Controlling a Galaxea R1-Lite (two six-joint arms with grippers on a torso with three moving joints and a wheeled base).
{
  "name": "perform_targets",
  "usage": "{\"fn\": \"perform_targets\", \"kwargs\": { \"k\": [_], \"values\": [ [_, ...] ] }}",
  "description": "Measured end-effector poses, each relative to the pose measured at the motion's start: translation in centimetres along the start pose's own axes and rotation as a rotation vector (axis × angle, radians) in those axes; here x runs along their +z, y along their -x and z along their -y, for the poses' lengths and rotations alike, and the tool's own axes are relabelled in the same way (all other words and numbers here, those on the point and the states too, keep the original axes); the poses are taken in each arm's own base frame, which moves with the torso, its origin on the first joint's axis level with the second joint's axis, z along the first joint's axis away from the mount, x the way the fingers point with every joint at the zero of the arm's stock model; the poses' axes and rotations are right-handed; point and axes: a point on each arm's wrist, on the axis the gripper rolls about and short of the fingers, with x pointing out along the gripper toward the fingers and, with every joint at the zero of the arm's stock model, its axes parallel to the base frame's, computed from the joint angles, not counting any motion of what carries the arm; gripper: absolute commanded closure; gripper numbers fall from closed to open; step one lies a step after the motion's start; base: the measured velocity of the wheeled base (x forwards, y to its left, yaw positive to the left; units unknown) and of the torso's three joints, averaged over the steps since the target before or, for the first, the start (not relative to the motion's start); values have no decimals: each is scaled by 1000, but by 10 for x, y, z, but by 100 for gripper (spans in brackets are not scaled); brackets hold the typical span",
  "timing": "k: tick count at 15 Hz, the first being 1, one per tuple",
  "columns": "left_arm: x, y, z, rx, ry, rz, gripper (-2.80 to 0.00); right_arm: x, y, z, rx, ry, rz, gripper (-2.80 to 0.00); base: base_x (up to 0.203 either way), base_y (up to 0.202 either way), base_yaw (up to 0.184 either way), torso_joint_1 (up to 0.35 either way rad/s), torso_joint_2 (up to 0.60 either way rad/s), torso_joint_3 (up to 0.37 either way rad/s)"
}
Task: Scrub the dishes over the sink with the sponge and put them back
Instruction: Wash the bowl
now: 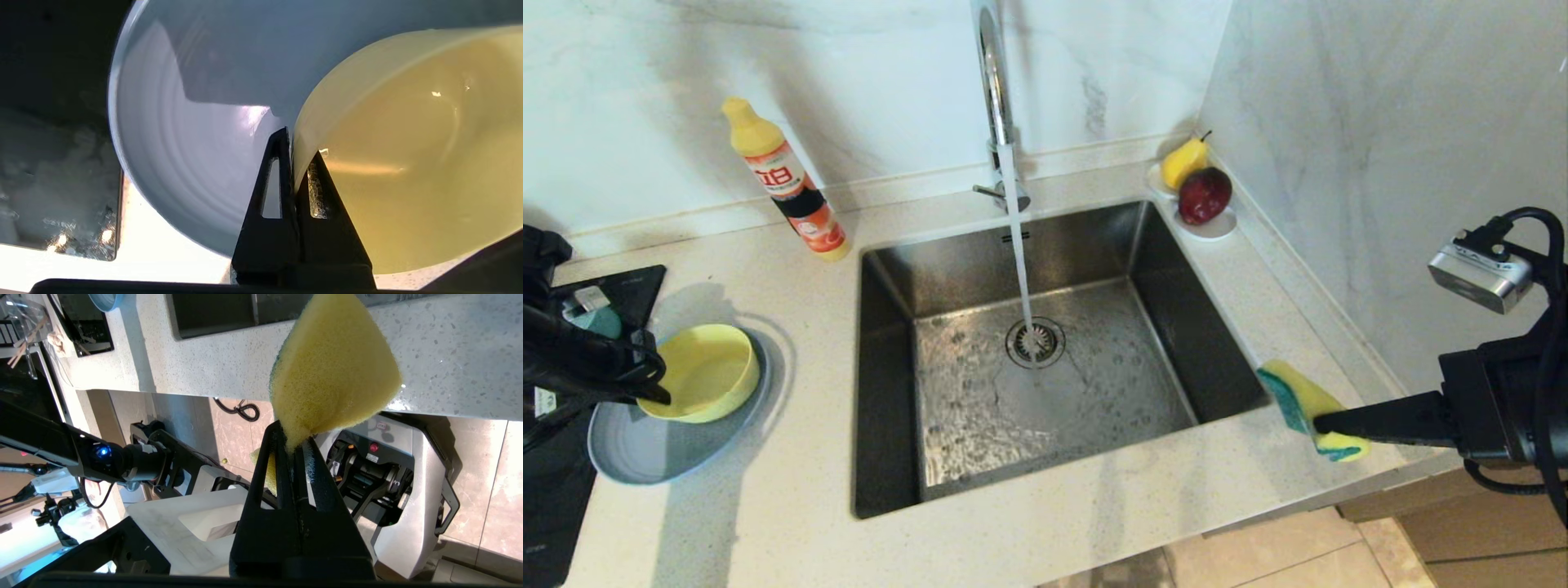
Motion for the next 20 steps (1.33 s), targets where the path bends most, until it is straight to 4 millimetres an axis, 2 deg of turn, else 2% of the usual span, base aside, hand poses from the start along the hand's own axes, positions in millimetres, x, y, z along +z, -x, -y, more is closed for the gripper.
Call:
{"fn": "perform_targets", "kwargs": {
  "k": [4, 6, 10, 14, 17, 20],
  "values": [
    [4, 8, 0, 7, 14, 29, 0, -1, 0, 0, -1, -1, 0, 0, 0, 0, 0, 0, 0, 0],
    [9, 20, -2, 7, 31, 68, 0, -1, 1, 0, 0, 0, 2, 0, 0, 0, 0, 0, 0, 0],
    [13, 59, 4, -38, 45, 167, 0, -2, 1, 0, 0, -1, 0, 0, 0, 0, 0, 0, 0, 0],
    [6, 105, 17, -146, 50, 270, 0, -2, 1, 1, -3, -4, 1, 0, 0, 0, 0, 0, 0, 0],
    [-6, 130, 52, -240, 36, 310, 0, 0, 2, 1, -3, -3, 9, 0, 0, 0, 0, 0, 0, 0],
    [-20, 134, 97, -289, -6, 300, 0, -1, 2, 1, -5, -4, 8, 0, 0, 0, 0, 0, 0, 0]
  ]
}}
